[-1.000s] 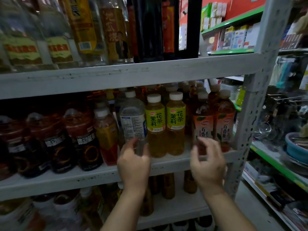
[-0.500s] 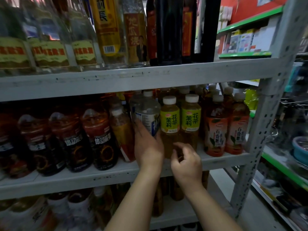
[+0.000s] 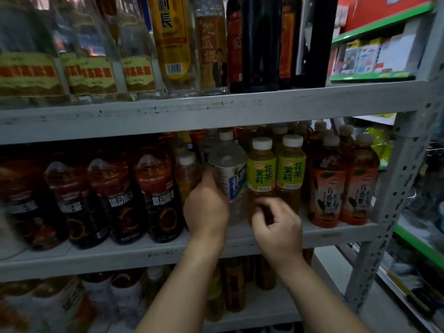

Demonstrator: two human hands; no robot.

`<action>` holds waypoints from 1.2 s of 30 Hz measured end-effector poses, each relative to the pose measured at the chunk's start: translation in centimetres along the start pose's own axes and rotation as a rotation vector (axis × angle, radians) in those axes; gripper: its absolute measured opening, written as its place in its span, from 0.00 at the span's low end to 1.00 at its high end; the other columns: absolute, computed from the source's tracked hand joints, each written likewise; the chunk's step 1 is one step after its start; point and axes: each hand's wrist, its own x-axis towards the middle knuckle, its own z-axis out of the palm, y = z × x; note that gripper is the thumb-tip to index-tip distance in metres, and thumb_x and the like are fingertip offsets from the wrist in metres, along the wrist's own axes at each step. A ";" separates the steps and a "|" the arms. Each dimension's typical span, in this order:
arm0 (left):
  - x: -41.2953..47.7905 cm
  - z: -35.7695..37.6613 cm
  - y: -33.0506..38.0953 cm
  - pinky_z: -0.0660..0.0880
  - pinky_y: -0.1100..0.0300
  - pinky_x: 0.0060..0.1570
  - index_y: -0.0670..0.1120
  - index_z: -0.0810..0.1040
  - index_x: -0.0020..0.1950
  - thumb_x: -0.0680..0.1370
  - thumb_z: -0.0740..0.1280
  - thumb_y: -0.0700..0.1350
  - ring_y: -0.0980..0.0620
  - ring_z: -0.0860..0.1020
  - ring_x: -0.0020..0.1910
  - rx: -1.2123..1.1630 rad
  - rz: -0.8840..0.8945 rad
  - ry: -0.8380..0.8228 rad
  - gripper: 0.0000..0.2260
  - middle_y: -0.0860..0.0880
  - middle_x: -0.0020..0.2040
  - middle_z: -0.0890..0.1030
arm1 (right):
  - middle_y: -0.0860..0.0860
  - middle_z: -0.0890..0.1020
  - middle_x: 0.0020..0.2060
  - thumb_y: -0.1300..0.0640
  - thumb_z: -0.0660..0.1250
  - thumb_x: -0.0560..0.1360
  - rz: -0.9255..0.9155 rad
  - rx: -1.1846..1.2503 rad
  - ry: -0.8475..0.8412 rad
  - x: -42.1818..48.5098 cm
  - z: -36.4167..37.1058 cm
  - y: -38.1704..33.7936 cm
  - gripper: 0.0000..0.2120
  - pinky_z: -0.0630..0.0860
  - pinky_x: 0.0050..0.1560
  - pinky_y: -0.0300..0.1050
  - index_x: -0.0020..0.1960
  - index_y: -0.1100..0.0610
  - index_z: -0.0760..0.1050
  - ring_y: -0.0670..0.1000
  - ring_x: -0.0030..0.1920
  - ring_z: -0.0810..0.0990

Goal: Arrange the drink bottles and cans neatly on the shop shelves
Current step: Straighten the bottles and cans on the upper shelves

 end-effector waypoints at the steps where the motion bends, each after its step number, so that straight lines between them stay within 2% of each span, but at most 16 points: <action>1: 0.2 -0.6 -0.1 0.72 0.58 0.32 0.52 0.75 0.58 0.75 0.53 0.56 0.43 0.81 0.39 0.013 0.016 0.014 0.19 0.47 0.42 0.83 | 0.49 0.80 0.42 0.64 0.66 0.71 -0.043 0.018 0.013 0.9 -0.1 -0.8 0.08 0.68 0.47 0.23 0.49 0.59 0.80 0.42 0.44 0.76; 2: 0.1 -1.2 -0.3 0.71 0.60 0.32 0.52 0.76 0.57 0.75 0.54 0.55 0.44 0.81 0.38 0.034 0.031 0.036 0.17 0.48 0.42 0.83 | 0.49 0.80 0.43 0.64 0.66 0.71 -0.094 0.028 0.018 1.9 -0.1 -1.7 0.09 0.68 0.48 0.23 0.51 0.60 0.79 0.40 0.45 0.75; 4: -0.4 -2.5 -0.8 0.73 0.62 0.37 0.50 0.78 0.59 0.76 0.63 0.47 0.48 0.81 0.41 0.038 0.044 0.082 0.13 0.49 0.45 0.83 | 0.50 0.79 0.48 0.64 0.65 0.73 -0.164 0.026 -0.009 4.2 0.2 -3.6 0.13 0.66 0.52 0.22 0.57 0.62 0.78 0.38 0.49 0.73; 6: -1.1 -3.6 -1.9 0.73 0.64 0.44 0.47 0.79 0.60 0.75 0.67 0.41 0.51 0.81 0.47 0.010 0.047 0.125 0.14 0.49 0.50 0.82 | 0.52 0.78 0.55 0.60 0.62 0.76 -0.089 0.009 -0.111 6.9 0.9 -5.5 0.17 0.64 0.56 0.24 0.64 0.61 0.73 0.40 0.54 0.71; 7: -1.4 -4.2 -2.5 0.72 0.65 0.46 0.45 0.79 0.60 0.74 0.68 0.40 0.51 0.80 0.48 0.003 0.055 0.142 0.15 0.48 0.52 0.82 | 0.52 0.77 0.56 0.58 0.61 0.77 -0.024 -0.012 -0.183 8.1 1.4 -6.3 0.17 0.66 0.55 0.30 0.64 0.59 0.72 0.43 0.55 0.71; 11: -0.5 -6.4 -4.8 0.71 0.65 0.46 0.43 0.79 0.60 0.74 0.70 0.39 0.50 0.80 0.50 0.050 0.140 0.176 0.15 0.47 0.54 0.82 | 0.52 0.77 0.45 0.55 0.61 0.76 0.310 -0.071 -0.437 11.8 3.3 -8.7 0.03 0.77 0.46 0.50 0.46 0.55 0.70 0.53 0.46 0.78; 13: 1.0 -7.4 -5.2 0.72 0.61 0.45 0.43 0.82 0.57 0.73 0.69 0.39 0.47 0.79 0.49 0.199 0.325 0.228 0.12 0.47 0.52 0.83 | 0.57 0.80 0.42 0.57 0.62 0.77 0.475 -0.087 -0.551 12.9 4.1 -9.0 0.08 0.80 0.47 0.55 0.40 0.56 0.69 0.57 0.43 0.81; 15: 2.8 -8.1 -5.3 0.71 0.52 0.48 0.42 0.83 0.53 0.75 0.65 0.39 0.42 0.77 0.51 0.371 0.574 0.234 0.10 0.45 0.51 0.83 | 0.58 0.81 0.42 0.60 0.62 0.77 0.523 -0.176 -0.642 13.6 4.5 -8.9 0.09 0.81 0.47 0.53 0.39 0.59 0.69 0.57 0.42 0.82; 18: 5.2 -8.9 -4.8 0.66 0.46 0.55 0.43 0.81 0.54 0.78 0.59 0.41 0.41 0.75 0.59 0.580 0.769 0.095 0.12 0.44 0.53 0.82 | 0.55 0.77 0.40 0.58 0.63 0.77 0.423 -0.374 -0.656 14.6 5.1 -8.8 0.11 0.79 0.42 0.47 0.37 0.58 0.67 0.54 0.40 0.79; 20: 6.4 -9.3 -4.2 0.62 0.44 0.60 0.44 0.79 0.58 0.77 0.53 0.44 0.41 0.72 0.62 0.697 0.776 -0.086 0.18 0.44 0.55 0.80 | 0.54 0.73 0.37 0.56 0.64 0.77 0.382 -0.520 -0.602 14.8 5.5 -8.8 0.12 0.73 0.38 0.48 0.36 0.56 0.66 0.53 0.37 0.74; 22: 7.6 -9.9 -3.4 0.57 0.43 0.63 0.46 0.76 0.62 0.74 0.46 0.48 0.41 0.71 0.62 0.797 0.754 -0.248 0.25 0.44 0.56 0.79 | 0.52 0.70 0.35 0.54 0.65 0.76 0.338 -0.554 -0.555 14.7 6.0 -8.8 0.12 0.68 0.37 0.48 0.37 0.55 0.66 0.51 0.33 0.69; 24: 8.7 -10.1 -2.9 0.51 0.43 0.66 0.47 0.73 0.66 0.70 0.42 0.50 0.42 0.70 0.63 0.862 0.745 -0.357 0.30 0.45 0.58 0.78 | 0.51 0.69 0.33 0.53 0.66 0.74 0.269 -0.548 -0.525 14.6 6.4 -8.7 0.12 0.68 0.37 0.46 0.35 0.53 0.67 0.51 0.32 0.68; 27: 10.1 -9.7 -3.0 0.48 0.41 0.67 0.50 0.65 0.71 0.73 0.50 0.48 0.43 0.70 0.64 0.858 0.747 -0.505 0.26 0.46 0.61 0.76 | 0.51 0.71 0.33 0.52 0.67 0.73 0.230 -0.557 -0.519 14.7 6.4 -8.6 0.12 0.69 0.37 0.46 0.34 0.51 0.67 0.51 0.32 0.68; 30: 10.8 -9.6 -3.2 0.49 0.39 0.65 0.54 0.57 0.75 0.75 0.58 0.48 0.41 0.69 0.64 0.818 0.752 -0.615 0.27 0.45 0.62 0.73 | 0.50 0.70 0.33 0.52 0.66 0.74 0.237 -0.546 -0.531 14.8 6.3 -8.5 0.08 0.70 0.37 0.47 0.39 0.52 0.70 0.52 0.33 0.70; 33: 11.1 -9.7 -3.3 0.51 0.41 0.63 0.55 0.60 0.73 0.78 0.57 0.53 0.40 0.68 0.63 0.745 0.763 -0.611 0.23 0.44 0.62 0.70 | 0.51 0.71 0.36 0.51 0.66 0.75 0.230 -0.552 -0.476 14.5 6.3 -8.4 0.05 0.72 0.39 0.47 0.45 0.52 0.72 0.54 0.39 0.73; 36: 11.4 -9.7 -3.0 0.54 0.42 0.65 0.54 0.61 0.73 0.75 0.61 0.50 0.41 0.68 0.64 0.740 0.760 -0.671 0.27 0.45 0.65 0.70 | 0.51 0.75 0.38 0.43 0.65 0.75 0.221 -0.554 -0.411 14.0 5.7 -8.3 0.12 0.72 0.38 0.46 0.46 0.53 0.74 0.54 0.40 0.75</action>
